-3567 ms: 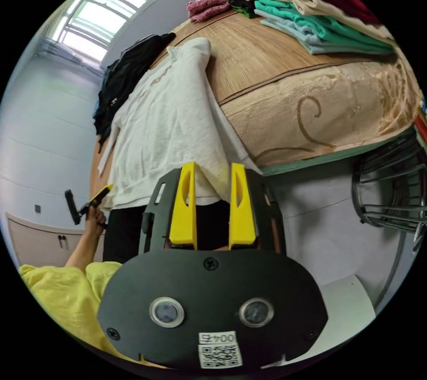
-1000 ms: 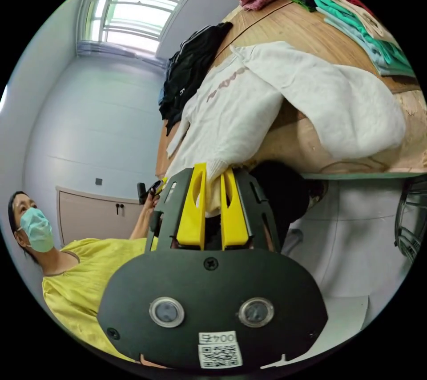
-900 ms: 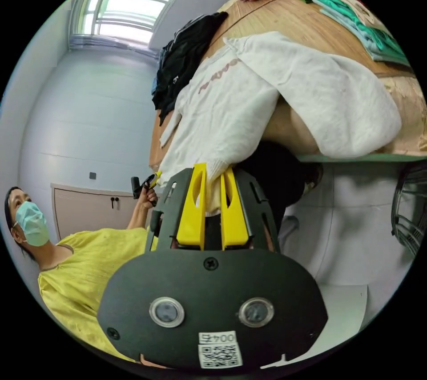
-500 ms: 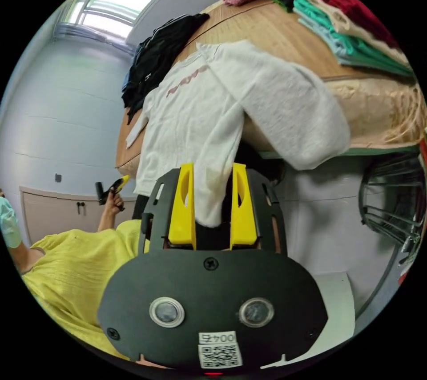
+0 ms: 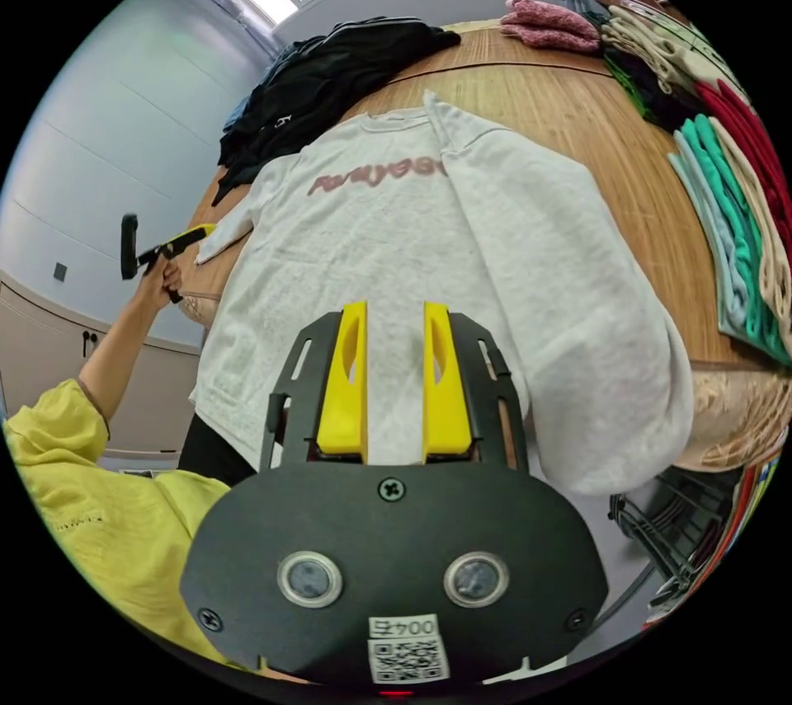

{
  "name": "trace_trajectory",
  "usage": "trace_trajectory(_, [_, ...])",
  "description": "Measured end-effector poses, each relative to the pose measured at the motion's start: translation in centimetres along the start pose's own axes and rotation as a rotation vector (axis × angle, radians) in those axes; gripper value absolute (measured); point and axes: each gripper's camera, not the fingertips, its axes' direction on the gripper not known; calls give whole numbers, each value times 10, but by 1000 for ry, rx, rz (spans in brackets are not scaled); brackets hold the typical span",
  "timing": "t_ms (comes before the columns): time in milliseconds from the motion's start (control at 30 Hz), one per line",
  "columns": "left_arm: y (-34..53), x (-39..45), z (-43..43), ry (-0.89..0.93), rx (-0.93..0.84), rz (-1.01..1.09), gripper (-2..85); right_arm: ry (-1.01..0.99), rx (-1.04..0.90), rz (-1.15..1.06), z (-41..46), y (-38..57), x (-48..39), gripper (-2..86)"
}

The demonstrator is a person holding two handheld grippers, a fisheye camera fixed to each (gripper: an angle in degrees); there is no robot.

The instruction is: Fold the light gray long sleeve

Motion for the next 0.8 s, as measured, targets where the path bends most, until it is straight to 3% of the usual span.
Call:
trace_trajectory(233, [-118, 32, 49, -127, -29, 2, 53, 125, -69, -20, 69, -66, -31, 101])
trace_trajectory(367, [-138, 39, 86, -293, -174, 55, 29, 201, -93, -2, 103, -90, -47, 97])
trace_trajectory(600, [-134, 25, 42, -362, -78, 101, 13, 236, -67, -32, 126, -104, -87, 96])
trace_trajectory(800, [-152, -6, -13, -274, -51, -19, 5, 238, -25, -29, 126, -120, -107, 97])
